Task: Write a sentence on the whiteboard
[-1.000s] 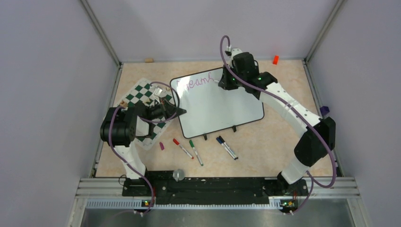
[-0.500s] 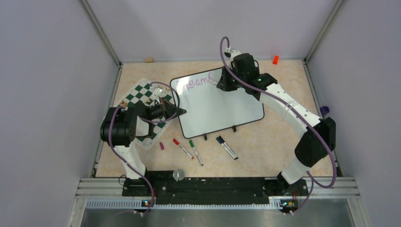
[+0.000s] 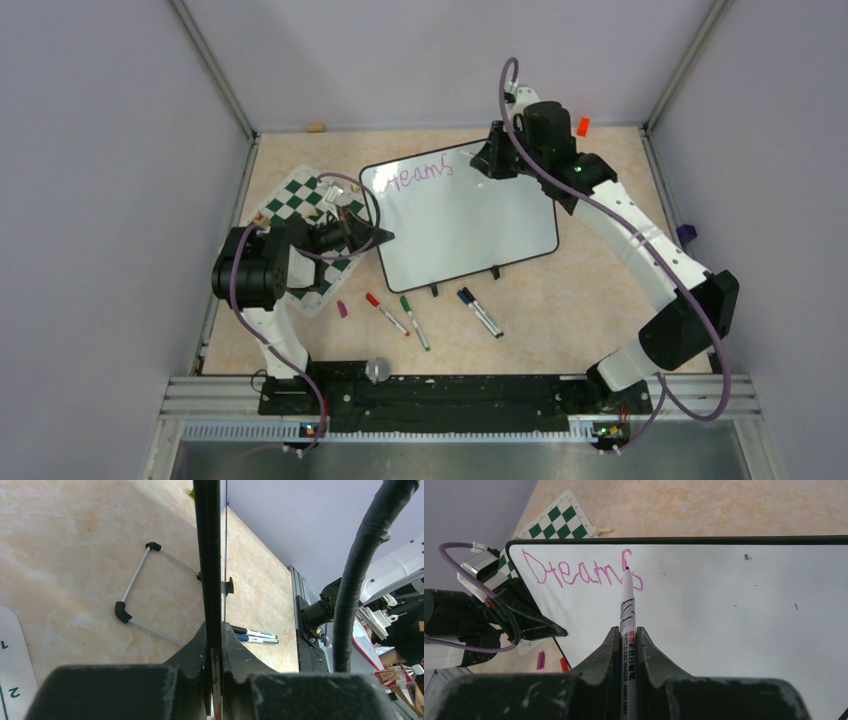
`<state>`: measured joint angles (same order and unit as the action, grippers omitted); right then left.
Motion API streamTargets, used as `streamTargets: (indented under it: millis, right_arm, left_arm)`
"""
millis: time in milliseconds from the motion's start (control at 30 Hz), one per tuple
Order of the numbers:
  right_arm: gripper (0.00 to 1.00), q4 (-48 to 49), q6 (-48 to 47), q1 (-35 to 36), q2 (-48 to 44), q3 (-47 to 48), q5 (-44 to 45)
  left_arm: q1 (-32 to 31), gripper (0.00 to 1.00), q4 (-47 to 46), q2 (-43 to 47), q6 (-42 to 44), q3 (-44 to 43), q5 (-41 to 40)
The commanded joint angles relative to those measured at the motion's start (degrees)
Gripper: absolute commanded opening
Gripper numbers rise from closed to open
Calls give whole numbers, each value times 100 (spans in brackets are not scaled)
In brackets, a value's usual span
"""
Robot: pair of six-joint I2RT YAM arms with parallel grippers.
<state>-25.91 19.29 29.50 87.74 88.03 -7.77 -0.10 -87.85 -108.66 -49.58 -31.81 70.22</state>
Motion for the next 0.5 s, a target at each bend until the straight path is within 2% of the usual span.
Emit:
streamTargets:
  millis: [0,467]
  right_arm:
    - [0,198,57,-141,-340,-104,141]
    - [0,-4,-245,-163,-400,-149,750]
  left_arm:
    - [-30,0,-496,-82,351,3,412]
    - [-30,0,-496,-37,389,55,368]
